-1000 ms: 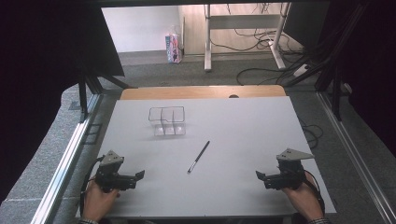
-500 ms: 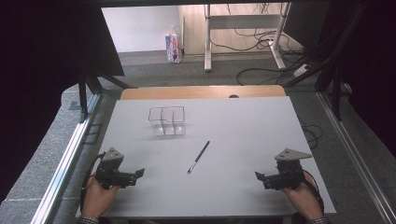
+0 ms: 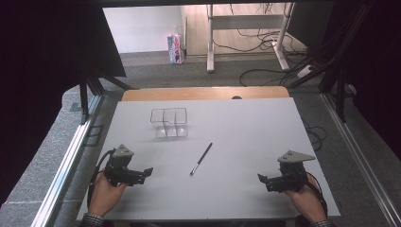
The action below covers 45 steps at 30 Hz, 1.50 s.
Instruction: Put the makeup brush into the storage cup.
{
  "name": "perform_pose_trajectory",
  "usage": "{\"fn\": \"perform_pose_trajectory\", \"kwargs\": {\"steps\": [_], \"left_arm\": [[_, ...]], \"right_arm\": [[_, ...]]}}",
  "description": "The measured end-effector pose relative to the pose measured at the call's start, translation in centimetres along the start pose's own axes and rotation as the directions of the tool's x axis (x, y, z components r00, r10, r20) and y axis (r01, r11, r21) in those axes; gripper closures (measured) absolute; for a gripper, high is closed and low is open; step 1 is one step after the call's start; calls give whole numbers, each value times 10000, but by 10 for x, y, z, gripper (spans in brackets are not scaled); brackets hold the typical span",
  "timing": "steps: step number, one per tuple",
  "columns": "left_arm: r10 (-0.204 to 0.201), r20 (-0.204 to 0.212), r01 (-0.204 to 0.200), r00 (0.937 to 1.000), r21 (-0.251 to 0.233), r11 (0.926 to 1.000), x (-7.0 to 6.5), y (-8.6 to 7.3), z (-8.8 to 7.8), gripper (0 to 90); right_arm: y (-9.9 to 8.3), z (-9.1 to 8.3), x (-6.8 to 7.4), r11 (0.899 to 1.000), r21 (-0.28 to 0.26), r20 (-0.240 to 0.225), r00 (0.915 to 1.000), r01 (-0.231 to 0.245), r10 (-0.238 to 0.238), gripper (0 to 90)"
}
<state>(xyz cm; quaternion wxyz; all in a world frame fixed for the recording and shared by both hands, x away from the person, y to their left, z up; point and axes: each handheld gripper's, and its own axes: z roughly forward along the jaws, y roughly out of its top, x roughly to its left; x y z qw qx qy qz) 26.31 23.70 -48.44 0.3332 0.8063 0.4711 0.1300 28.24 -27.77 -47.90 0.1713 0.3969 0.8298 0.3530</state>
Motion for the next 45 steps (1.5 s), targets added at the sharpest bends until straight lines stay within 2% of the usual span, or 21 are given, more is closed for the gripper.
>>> {"fn": "perform_pose_trajectory", "kwargs": {"steps": [8,18,27,28,30,37,45], "left_arm": [[319,-4,-318,9995,289,9991,-4,13,1,15],[645,-14,-642,9979,664,9957,-7,31,5,15],[879,255,-901,9958,1041,9905,-14,50,14,14],[998,305,-1028,9945,1229,9871,-16,55,18,14],[1045,340,-1080,9939,1284,9858,-17,57,21,14],[1366,512,-1436,9893,1765,9738,-27,72,35,14],[1546,696,-1661,9855,2122,9630,-37,86,50,14]], "right_arm": [[0,0,0,9998,53,-51,9998,-188,189,0],[1,0,-2,9999,117,149,9998,-107,105,0],[1,0,-3,9998,212,303,9995,-42,35,0],[1,-1,-4,9997,240,369,9993,-63,54,0],[1,-1,-5,9997,233,413,9991,-80,71,0],[0,-1,-7,9996,276,475,9988,-95,82,0],[0,0,-7,9991,414,512,9987,-64,42,0]]}}
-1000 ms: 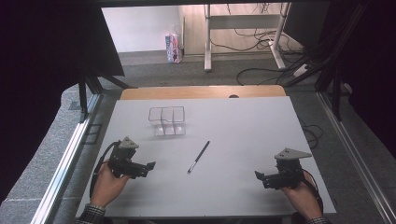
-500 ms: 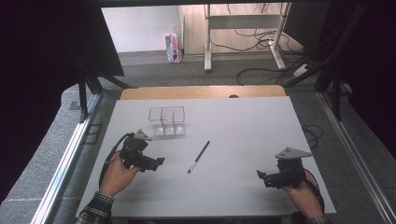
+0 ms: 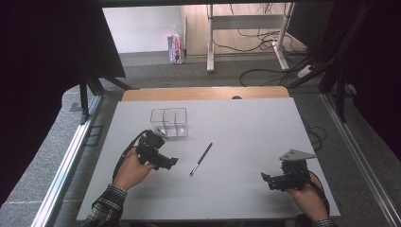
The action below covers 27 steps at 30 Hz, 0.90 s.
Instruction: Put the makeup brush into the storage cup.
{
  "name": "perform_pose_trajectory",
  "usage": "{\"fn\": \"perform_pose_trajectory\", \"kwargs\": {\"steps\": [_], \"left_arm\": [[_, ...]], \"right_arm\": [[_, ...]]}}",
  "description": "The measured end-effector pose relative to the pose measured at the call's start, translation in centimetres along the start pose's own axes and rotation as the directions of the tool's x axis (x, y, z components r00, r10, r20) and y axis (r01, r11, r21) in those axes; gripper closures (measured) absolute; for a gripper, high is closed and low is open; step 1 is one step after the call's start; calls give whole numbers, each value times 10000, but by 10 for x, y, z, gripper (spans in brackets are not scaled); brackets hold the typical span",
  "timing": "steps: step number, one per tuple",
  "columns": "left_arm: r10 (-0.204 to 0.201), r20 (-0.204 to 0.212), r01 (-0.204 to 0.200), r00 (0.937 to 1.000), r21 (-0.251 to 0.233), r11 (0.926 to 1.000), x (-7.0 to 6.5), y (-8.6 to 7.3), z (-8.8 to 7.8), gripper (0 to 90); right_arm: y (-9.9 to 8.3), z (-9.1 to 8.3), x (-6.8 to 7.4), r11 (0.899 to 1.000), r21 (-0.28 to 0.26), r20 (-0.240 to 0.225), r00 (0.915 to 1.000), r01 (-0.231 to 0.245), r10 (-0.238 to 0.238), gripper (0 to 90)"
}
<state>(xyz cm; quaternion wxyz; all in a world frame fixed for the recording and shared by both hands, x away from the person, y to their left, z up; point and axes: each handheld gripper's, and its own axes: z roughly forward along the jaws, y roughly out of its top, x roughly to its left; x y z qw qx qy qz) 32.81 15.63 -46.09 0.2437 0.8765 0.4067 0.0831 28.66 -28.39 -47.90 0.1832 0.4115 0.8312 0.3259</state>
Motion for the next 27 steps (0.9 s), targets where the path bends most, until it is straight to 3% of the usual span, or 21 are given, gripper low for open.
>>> {"fn": "perform_pose_trajectory", "kwargs": {"steps": [27], "left_arm": [[720,402,-752,9966,839,9936,-28,53,36,33]], "right_arm": [[-1,2,0,9996,251,14,10000,87,-87,0]]}}
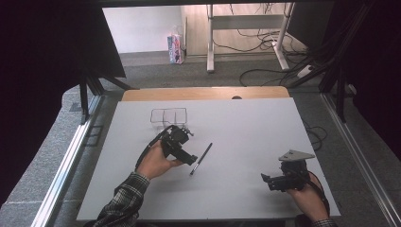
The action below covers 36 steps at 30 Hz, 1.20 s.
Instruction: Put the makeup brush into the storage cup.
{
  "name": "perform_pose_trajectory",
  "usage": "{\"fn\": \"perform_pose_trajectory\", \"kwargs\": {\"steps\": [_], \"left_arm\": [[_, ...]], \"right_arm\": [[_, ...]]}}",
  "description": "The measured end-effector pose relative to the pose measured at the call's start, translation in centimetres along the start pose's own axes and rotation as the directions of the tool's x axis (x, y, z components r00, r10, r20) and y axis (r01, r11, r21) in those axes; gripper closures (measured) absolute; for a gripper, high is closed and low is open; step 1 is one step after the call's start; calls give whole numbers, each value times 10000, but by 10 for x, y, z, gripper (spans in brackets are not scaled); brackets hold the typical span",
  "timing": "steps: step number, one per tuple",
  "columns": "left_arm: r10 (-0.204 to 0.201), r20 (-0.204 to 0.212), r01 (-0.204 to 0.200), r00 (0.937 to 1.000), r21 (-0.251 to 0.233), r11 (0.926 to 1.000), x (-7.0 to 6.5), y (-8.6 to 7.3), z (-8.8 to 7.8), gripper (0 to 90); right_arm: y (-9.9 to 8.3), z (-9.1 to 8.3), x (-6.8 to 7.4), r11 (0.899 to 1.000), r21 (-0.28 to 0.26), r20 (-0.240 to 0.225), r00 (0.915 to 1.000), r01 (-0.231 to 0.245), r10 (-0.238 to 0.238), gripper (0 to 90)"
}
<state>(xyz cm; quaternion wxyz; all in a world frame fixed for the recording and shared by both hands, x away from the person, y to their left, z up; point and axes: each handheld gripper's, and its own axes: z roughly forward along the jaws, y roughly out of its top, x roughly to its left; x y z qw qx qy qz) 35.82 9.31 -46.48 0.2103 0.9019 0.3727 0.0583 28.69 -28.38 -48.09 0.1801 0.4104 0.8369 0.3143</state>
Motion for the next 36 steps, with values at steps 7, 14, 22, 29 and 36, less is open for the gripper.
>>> {"fn": "perform_pose_trajectory", "kwargs": {"steps": [7,14,22,29,36], "left_arm": [[188,62,-189,9998,111,9998,-6,11,7,50],[200,19,-201,9998,268,9994,-8,13,15,58],[143,96,-147,9999,481,9987,-8,12,29,69],[284,189,-298,9994,794,9964,-14,11,43,87],[354,185,-371,9992,1036,9939,-16,10,52,146]], "right_arm": [[0,1,0,10000,10,-49,10000,-13,13,0],[0,0,1,10000,-5,-110,9999,21,-21,0],[0,1,1,10000,22,-182,9998,68,-67,0],[0,2,2,9999,63,-202,9997,106,-105,0],[-1,2,2,9999,91,-208,9997,120,-118,0]]}}
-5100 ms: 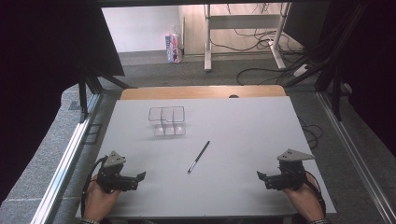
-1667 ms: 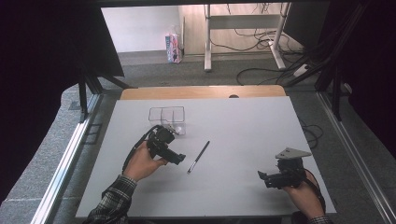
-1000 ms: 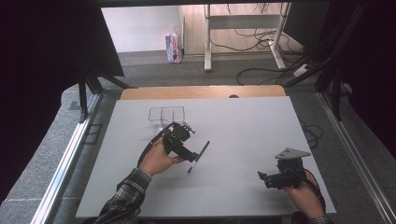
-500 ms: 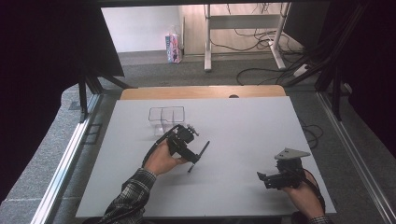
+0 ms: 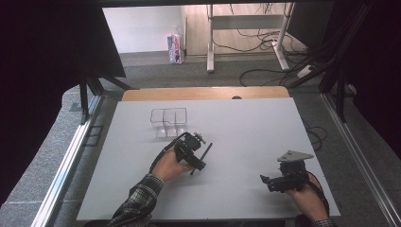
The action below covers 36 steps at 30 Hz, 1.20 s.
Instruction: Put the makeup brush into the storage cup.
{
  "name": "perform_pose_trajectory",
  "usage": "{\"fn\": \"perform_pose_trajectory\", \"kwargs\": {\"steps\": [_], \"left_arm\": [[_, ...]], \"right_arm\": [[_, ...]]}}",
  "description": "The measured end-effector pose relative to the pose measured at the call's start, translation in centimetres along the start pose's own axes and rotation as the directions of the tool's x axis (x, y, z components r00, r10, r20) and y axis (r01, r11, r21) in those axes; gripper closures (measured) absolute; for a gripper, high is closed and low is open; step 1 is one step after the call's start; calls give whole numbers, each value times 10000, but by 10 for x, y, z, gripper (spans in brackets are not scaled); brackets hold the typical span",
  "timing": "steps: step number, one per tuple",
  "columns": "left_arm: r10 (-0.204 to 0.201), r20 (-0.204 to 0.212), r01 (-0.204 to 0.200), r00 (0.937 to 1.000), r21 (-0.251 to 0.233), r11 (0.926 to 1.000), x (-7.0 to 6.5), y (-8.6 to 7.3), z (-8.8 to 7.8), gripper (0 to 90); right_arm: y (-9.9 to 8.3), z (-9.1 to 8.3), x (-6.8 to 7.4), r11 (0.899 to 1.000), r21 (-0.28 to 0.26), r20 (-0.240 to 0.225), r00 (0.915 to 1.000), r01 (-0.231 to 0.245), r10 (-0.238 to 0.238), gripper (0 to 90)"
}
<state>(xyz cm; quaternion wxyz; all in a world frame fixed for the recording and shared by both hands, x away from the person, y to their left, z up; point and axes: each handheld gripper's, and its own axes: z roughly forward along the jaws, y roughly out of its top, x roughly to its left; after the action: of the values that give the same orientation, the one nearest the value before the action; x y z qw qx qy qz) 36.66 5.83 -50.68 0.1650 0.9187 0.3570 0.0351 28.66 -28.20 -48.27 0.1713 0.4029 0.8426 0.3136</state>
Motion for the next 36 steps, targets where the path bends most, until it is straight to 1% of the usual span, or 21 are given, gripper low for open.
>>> {"fn": "perform_pose_trajectory", "kwargs": {"steps": [3,4,6,7,8,9,10,11,12,13,15,18,21,22,25,26,27,31,32,33,36], "left_arm": [[59,-52,-58,10000,102,9999,-1,-1,3,188],[175,-105,-173,9998,245,9995,-1,-1,4,205],[165,-59,-163,9998,272,9995,-1,-1,4,255],[113,45,-114,9999,252,9996,0,-2,3,255],[107,31,-108,9999,263,9996,0,-2,2,288],[105,61,-107,9999,304,9995,1,-2,1,398],[-49,60,47,10000,281,9996,1,-3,0,463],[-128,38,127,9999,300,9995,2,-3,-1,463],[-332,6,332,9994,321,9989,3,-6,-3,592],[-332,6,332,9994,321,9989,3,-6,-3,650],[-483,20,481,9988,512,9975,5,-8,-5,829],[-535,162,526,9984,545,9971,8,-8,-5,841],[-407,206,395,9990,568,9976,8,-7,-5,841],[-254,189,243,9995,539,9982,8,-8,-6,841],[-129,160,120,9998,550,9984,8,-8,-6,842],[-8,215,-4,9998,553,9985,7,-8,-8,842],[-8,215,-4,9998,553,9985,7,-8,-8,841],[181,338,-192,9993,344,9992,6,-10,-15,841],[298,403,-306,9987,204,9993,6,-10,-20,841],[298,403,-306,9987,204,9993,6,-10,-20,841],[479,552,-474,9973,-107,9988,4,-14,-31,841]], "right_arm": [[0,0,0,10000,3,-6,10000,22,-22,0],[0,0,0,10000,8,-8,10000,25,-25,0],[0,0,0,10000,6,-21,10000,44,-44,0],[0,0,0,10000,6,-21,10000,44,-44,0],[0,0,0,10000,6,-31,10000,54,-54,0],[0,1,0,10000,5,-35,10000,61,-61,0],[0,1,0,10000,17,-39,10000,48,-48,0],[0,1,0,10000,17,-39,10000,48,-48,0],[0,0,0,10000,24,-36,10000,56,-56,0],[0,0,0,10000,24,-36,10000,56,-56,0],[0,0,0,10000,28,-36,10000,61,-61,0],[0,0,1,10000,49,-42,10000,62,-62,0],[0,0,1,10000,49,-47,10000,76,-75,0],[0,0,0,10000,38,-57,10000,61,-61,0],[0,1,0,10000,37,-46,10000,57,-56,0],[0,0,0,10000,32,-37,10000,62,-62,0],[0,0,0,10000,32,-37,10000,62,-62,0],[0,0,0,10000,28,-38,10000,67,-67,0],[0,0,0,10000,30,-47,10000,63,-63,0],[0,0,0,10000,30,-47,10000,63,-63,0],[0,0,1,10000,41,-48,10000,77,-77,0]]}}
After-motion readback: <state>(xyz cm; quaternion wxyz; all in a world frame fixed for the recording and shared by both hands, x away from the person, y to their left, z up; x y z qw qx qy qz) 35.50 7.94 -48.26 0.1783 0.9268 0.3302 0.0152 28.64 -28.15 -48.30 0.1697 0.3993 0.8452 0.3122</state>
